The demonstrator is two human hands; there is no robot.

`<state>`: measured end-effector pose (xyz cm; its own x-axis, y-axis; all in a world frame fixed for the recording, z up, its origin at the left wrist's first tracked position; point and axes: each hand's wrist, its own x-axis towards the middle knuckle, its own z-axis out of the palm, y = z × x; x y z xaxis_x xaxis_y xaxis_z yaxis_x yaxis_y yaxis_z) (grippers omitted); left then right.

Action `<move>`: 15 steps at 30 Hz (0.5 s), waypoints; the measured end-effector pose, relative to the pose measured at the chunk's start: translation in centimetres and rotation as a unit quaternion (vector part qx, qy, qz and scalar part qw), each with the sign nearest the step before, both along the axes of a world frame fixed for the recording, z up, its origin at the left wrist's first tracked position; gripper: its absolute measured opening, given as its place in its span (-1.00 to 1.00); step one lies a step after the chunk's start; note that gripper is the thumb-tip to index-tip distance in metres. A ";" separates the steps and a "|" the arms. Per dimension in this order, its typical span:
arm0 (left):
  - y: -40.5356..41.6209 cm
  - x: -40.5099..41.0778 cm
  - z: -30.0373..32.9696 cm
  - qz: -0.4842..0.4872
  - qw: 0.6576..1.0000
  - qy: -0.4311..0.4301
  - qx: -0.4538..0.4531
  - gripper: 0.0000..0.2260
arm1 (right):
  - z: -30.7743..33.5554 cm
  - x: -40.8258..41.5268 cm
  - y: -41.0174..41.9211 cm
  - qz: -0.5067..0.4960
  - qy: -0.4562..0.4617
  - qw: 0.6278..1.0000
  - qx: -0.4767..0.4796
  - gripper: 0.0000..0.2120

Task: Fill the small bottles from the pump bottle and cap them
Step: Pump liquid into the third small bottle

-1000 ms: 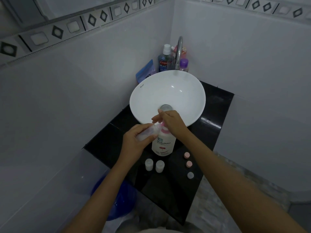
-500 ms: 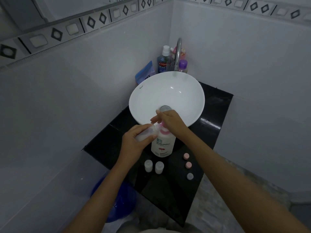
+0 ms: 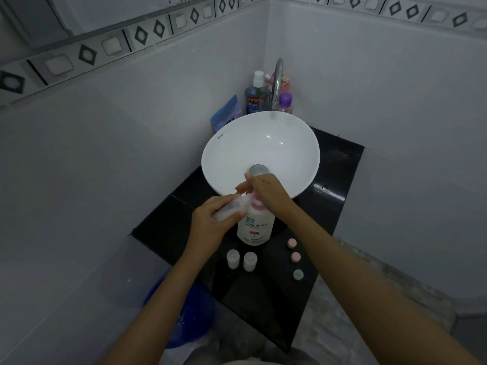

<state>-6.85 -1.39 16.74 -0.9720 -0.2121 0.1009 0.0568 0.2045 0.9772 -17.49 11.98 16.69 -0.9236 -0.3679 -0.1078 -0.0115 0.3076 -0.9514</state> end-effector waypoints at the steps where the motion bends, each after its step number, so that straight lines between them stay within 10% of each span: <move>1: 0.0 0.0 0.1 0.000 1.000 0.004 -0.002 -0.65 | 0.4 -0.1 0.1 0.008 0.000 1.000 -0.003 -0.61; 15: -0.1 -0.3 0.0 -0.006 1.000 -0.006 0.005 -0.65 | -0.3 0.0 0.1 -0.001 0.016 1.000 0.002 -0.60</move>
<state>-7.14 -1.47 16.72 -0.9758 -0.2004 0.0869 0.0473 0.1942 0.9798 -17.50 12.04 16.41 -0.9276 -0.3649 -0.0802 -0.0406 0.3120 -0.9492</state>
